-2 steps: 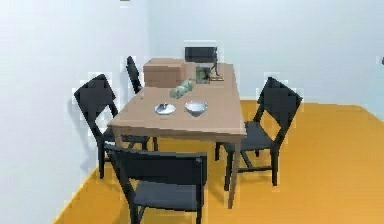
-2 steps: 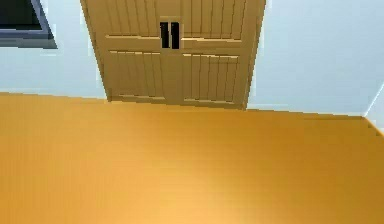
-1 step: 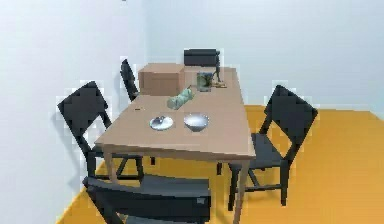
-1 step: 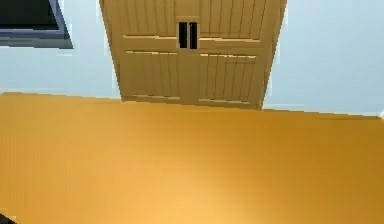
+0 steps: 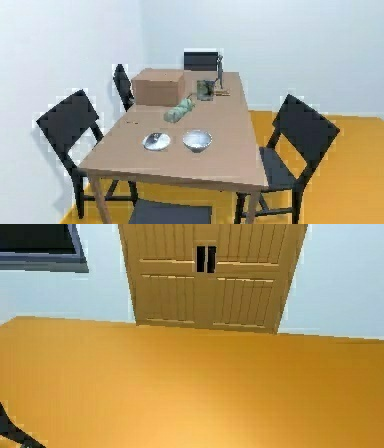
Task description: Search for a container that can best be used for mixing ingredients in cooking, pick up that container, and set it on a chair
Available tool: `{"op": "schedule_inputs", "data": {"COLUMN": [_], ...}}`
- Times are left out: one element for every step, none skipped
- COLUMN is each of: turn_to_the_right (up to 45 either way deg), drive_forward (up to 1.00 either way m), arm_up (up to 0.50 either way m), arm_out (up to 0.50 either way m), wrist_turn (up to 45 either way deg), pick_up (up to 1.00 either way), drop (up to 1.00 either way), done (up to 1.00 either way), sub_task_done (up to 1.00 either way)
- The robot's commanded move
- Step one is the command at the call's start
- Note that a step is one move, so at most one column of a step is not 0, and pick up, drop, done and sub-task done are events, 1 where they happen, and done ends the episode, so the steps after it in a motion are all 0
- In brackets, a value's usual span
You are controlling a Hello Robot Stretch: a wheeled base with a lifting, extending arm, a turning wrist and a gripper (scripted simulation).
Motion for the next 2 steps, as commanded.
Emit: {"op": "schedule_inputs", "data": {"turn_to_the_right": [45.0, 45.0], "drive_forward": [0.00, 0.00], "arm_up": [0.00, 0.00], "arm_out": [0.00, 0.00], "wrist_turn": [0.0, 0.0], "pick_up": [0.00, 0.00], "drop": [0.00, 0.00], "done": [0.00, 0.00], "sub_task_done": [0.00, 0.00]}}
